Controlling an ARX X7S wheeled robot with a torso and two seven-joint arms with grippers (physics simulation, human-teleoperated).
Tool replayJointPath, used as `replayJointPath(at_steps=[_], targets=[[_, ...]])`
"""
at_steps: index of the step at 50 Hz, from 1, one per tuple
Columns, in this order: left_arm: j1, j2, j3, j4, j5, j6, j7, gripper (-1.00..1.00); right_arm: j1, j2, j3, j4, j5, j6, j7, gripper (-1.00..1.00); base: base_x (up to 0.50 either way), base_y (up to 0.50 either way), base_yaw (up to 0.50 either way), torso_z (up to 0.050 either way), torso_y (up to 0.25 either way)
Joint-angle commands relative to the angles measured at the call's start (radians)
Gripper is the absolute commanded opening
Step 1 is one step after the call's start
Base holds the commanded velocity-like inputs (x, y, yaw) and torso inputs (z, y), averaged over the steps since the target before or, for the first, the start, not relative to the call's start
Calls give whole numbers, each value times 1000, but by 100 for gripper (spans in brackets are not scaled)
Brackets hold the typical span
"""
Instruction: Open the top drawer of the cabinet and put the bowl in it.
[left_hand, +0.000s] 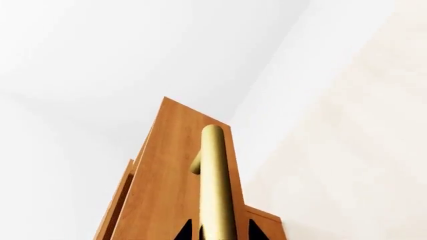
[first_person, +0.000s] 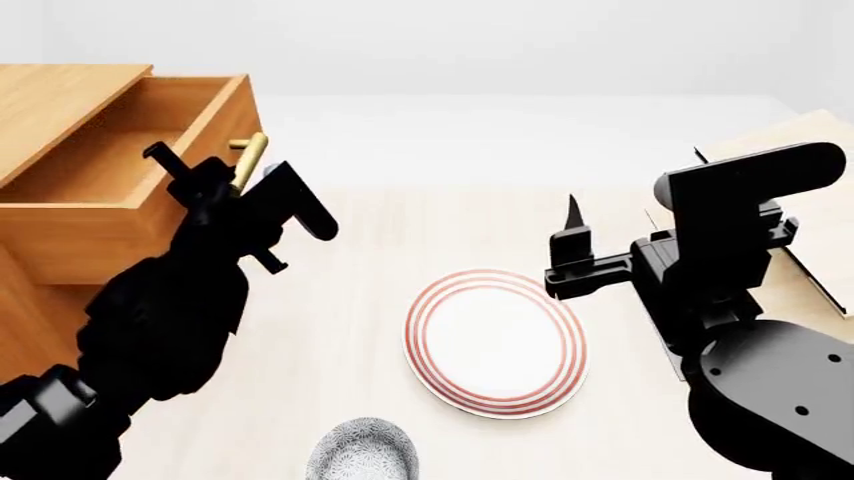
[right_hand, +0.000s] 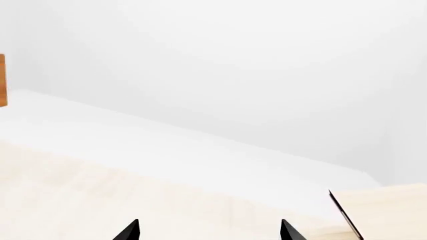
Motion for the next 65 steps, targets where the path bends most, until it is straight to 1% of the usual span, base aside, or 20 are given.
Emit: replayJointPath(at_steps=[1, 13, 14, 22, 39, 48, 65], targets=[[25, -2, 14, 44, -36, -15, 6, -100, -1, 1, -3, 6, -1, -9, -4, 100, 0, 0, 0, 0, 0], [22, -4, 9, 56, -40, -19, 8, -100, -9, 5, -1, 9, -1, -19, -6, 100, 0, 0, 1, 0, 4], [22, -5, 8, 58, -40, -18, 8, 100, -10, 5, -1, 9, -1, -20, -6, 100, 0, 0, 3, 0, 0], [1, -20, -4, 125, -45, -48, 20, 100, -9, 4, -4, 10, -1, -23, -5, 100, 0, 0, 0, 0, 0], [-80, -51, -23, 357, -43, -159, 55, 100, -9, 5, -5, 8, 5, -27, -2, 100, 0, 0, 0, 0, 1], [-119, -62, -33, 427, -45, -198, 73, 100, -9, 5, -5, 7, 8, -29, 1, 100, 0, 0, 0, 0, 0], [-182, -66, -55, 499, -51, -250, 100, 100, 7, 6, -4, 2, 26, -19, 10, 100, 0, 0, 0, 0, 0]])
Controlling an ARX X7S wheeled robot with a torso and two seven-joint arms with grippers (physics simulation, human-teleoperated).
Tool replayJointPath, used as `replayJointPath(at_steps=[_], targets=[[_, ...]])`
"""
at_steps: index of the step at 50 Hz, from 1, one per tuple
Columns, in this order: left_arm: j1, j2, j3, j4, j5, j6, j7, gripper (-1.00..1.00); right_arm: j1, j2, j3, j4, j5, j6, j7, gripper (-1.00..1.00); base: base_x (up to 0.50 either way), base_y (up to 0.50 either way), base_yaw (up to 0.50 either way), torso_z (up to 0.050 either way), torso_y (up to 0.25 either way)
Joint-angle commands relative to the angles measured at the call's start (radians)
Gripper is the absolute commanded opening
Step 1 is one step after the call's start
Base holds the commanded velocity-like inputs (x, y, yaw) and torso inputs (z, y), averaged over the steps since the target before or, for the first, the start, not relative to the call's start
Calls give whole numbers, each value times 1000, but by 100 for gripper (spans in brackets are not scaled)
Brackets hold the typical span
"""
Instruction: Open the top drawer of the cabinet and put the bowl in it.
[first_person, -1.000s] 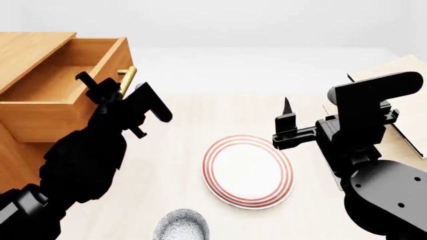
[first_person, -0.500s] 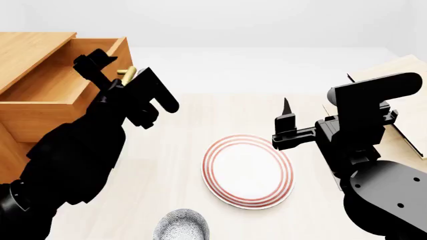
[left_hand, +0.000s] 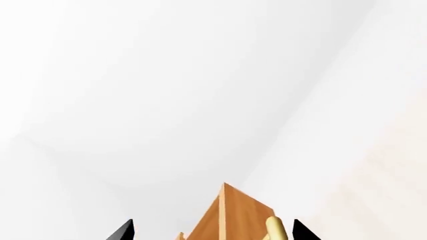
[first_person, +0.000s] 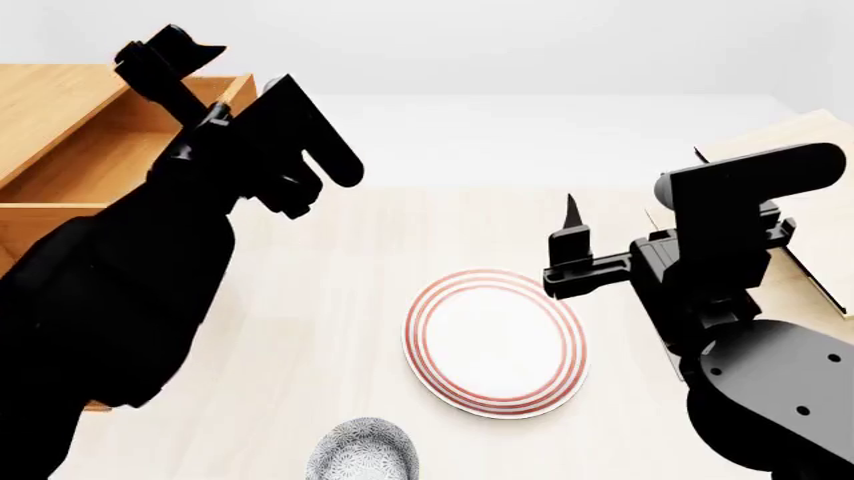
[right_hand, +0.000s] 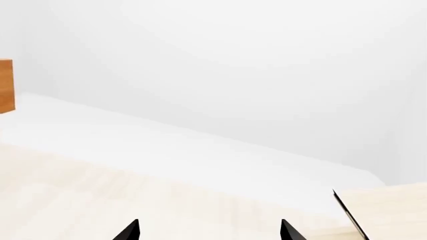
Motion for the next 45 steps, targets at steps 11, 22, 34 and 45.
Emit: replayJointPath(at_steps=[11, 22, 34, 45], targets=[[-86, -2, -31, 122, -12, -84, 39, 100, 15, 3, 7, -11, 27, 12, 16, 100, 0, 0, 0, 0, 0], [-132, 37, -144, 110, -50, -126, 51, 100, 11, 8, 7, -14, 28, 6, 16, 100, 0, 0, 0, 0, 0], [-126, 177, -504, -135, -159, -172, 33, 100, 6, 8, 1, -7, 19, -6, 10, 100, 0, 0, 0, 0, 0], [-150, 271, -781, -361, -234, -262, 27, 100, 12, 2, -13, 4, 12, -7, 8, 100, 0, 0, 0, 0, 0]])
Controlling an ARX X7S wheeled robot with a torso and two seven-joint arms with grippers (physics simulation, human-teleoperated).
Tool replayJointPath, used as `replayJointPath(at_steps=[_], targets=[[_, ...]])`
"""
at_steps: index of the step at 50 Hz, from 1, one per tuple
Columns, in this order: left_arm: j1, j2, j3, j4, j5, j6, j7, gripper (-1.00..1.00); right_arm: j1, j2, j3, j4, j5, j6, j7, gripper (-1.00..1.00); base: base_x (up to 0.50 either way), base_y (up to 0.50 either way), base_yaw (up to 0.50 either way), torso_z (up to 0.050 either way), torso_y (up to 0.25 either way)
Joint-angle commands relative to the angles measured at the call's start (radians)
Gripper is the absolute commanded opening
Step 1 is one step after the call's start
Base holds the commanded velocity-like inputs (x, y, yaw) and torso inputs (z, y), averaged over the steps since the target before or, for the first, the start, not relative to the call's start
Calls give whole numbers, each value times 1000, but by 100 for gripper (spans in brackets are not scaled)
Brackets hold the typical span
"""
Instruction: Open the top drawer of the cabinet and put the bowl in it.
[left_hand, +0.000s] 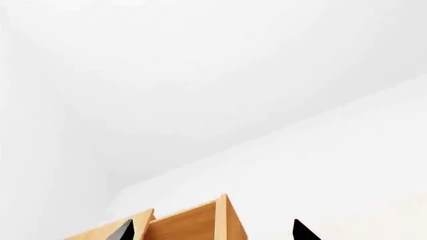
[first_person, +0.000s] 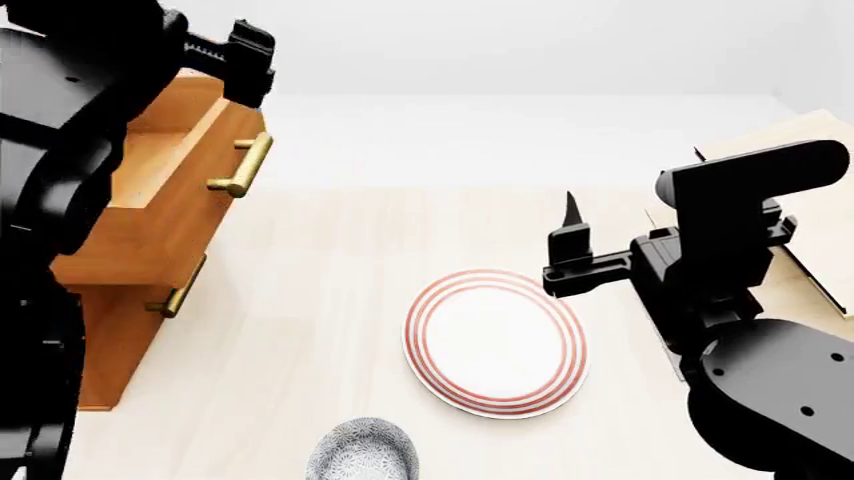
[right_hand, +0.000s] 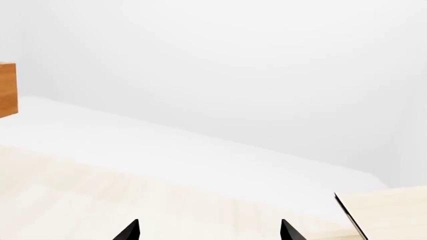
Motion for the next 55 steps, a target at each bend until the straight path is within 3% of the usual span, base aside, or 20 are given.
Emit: replayJointPath(at_steps=[1, 11, 55], targets=[[-20, 85, -257, -209, -69, -65, -8, 100, 5, -4, -10, 8, -4, -2, -1, 100, 0, 0, 0, 0, 0], [-15, 82, -312, -336, -76, -56, -4, 100, 14, -7, -17, 13, -2, 2, 1, 100, 0, 0, 0, 0, 0], [115, 69, -208, -423, -71, -4, 18, 100, 26, -12, -41, 32, -6, -3, 3, 100, 0, 0, 0, 0, 0]])
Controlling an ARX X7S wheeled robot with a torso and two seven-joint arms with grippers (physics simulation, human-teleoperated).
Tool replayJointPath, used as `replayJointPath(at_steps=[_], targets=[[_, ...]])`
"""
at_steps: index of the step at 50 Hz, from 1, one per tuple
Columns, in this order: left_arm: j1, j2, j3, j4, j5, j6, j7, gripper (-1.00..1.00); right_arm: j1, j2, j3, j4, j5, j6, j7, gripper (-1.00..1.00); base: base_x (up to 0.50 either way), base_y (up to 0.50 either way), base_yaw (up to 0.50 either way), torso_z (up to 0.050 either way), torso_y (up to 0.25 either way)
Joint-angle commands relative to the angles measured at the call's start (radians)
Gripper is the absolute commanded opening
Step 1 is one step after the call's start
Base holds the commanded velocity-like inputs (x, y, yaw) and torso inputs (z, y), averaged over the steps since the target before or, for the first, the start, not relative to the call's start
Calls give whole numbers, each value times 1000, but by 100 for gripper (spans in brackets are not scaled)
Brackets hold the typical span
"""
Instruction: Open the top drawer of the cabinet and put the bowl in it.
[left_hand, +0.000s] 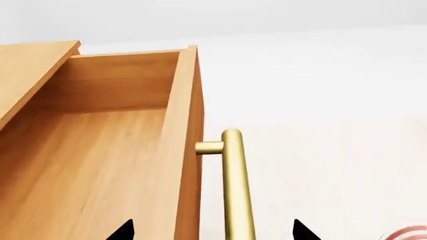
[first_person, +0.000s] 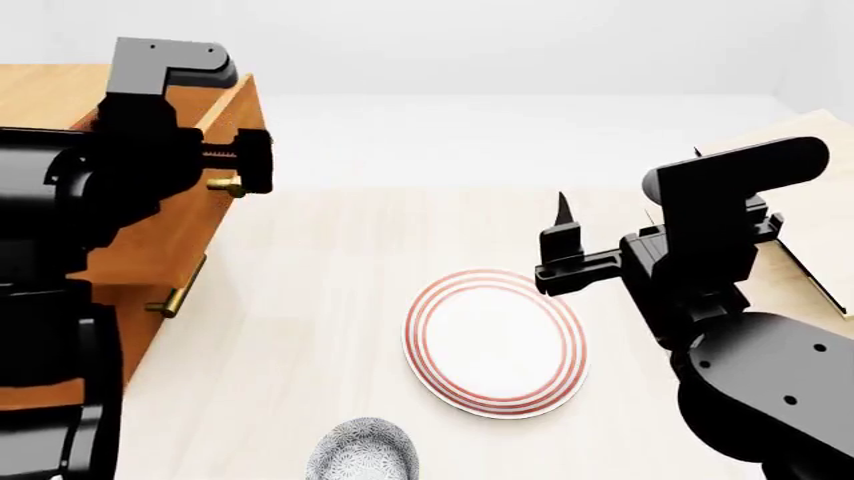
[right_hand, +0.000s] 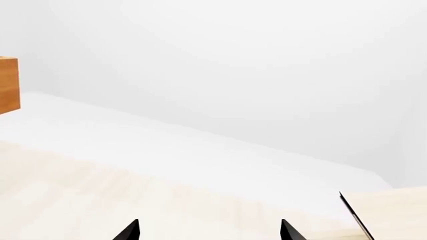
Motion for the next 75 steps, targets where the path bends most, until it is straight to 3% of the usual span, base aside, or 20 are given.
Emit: replayJointPath(at_steps=[1, 42, 75], targets=[[30, 3, 16, 7, -5, 2, 4, 100, 2, 0, -5, 4, -2, -3, 0, 100, 0, 0, 0, 0, 0], [133, 60, 74, 300, -87, -113, 7, 100, 16, 2, -14, 12, 6, -5, 5, 100, 0, 0, 0, 0, 1], [144, 180, 42, 477, -209, -236, -40, 100, 21, 9, -8, -2, 29, -2, 20, 100, 0, 0, 0, 0, 3]])
